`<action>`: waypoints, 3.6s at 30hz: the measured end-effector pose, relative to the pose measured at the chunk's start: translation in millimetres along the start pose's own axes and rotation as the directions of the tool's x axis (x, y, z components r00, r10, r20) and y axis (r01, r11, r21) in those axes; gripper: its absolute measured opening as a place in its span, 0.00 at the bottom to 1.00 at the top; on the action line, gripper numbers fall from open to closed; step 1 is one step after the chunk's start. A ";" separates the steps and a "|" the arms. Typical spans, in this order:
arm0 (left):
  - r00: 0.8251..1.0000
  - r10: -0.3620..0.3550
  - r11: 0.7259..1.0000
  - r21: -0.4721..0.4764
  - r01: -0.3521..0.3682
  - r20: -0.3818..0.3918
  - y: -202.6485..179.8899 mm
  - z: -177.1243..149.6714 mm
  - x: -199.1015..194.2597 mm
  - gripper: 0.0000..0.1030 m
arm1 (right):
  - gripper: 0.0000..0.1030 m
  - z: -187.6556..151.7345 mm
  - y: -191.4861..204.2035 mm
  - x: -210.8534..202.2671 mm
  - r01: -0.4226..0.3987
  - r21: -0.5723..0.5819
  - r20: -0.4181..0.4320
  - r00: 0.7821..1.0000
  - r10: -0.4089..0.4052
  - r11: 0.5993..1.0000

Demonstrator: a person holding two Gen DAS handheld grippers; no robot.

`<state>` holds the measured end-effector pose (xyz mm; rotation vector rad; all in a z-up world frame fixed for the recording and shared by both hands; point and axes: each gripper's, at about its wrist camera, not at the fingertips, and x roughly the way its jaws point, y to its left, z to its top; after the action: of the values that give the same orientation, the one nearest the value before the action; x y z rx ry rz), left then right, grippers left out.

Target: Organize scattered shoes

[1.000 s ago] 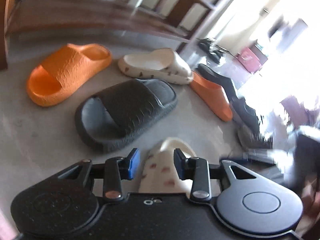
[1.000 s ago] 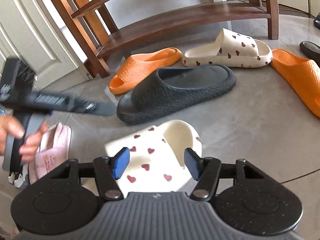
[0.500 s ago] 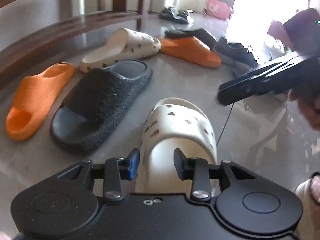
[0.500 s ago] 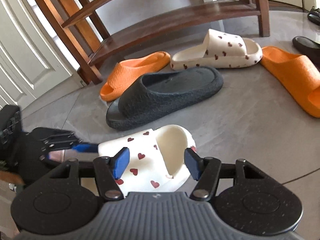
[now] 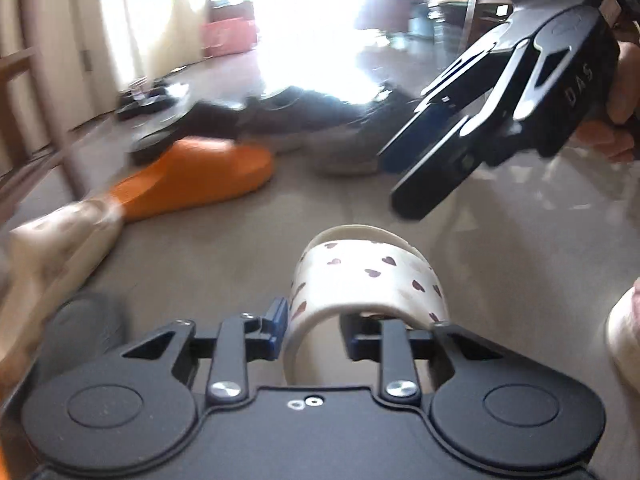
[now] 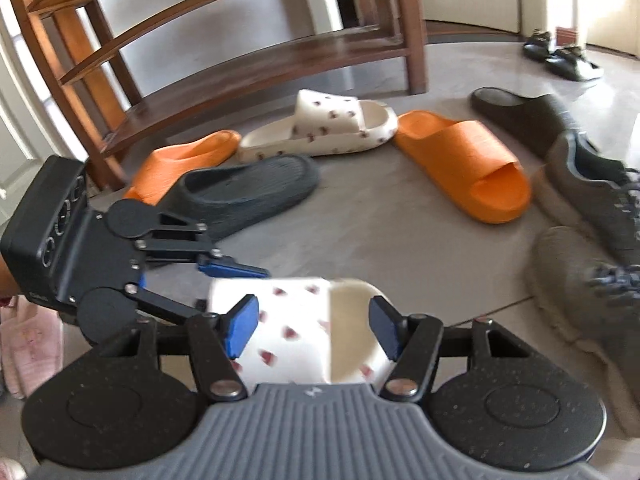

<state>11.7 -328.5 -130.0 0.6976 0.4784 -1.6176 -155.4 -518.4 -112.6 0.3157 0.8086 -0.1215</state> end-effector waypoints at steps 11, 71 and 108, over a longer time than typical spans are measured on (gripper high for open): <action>0.961 -0.222 0.628 -0.730 0.269 0.164 36.2 -52.4 -47.2 0.48 | 0.63 8.8 -20.1 -3.5 0.107 0.084 0.050 0.993 -0.111 0.991; 0.932 -0.361 0.840 -0.444 0.313 -0.026 47.6 -31.4 -29.6 0.46 | 0.50 -71.4 -35.1 9.4 -0.023 -0.535 -0.223 0.968 -0.114 0.845; 0.700 0.677 -0.065 -0.966 -0.251 -0.227 176.3 -164.7 -158.1 0.67 | 0.52 34.7 31.7 49.9 -0.284 0.041 -0.060 0.956 0.286 0.958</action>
<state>224.0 -133.1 -129.4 -0.4902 0.7898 -0.3512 -90.0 -499.0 -119.1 0.4653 0.8177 0.1476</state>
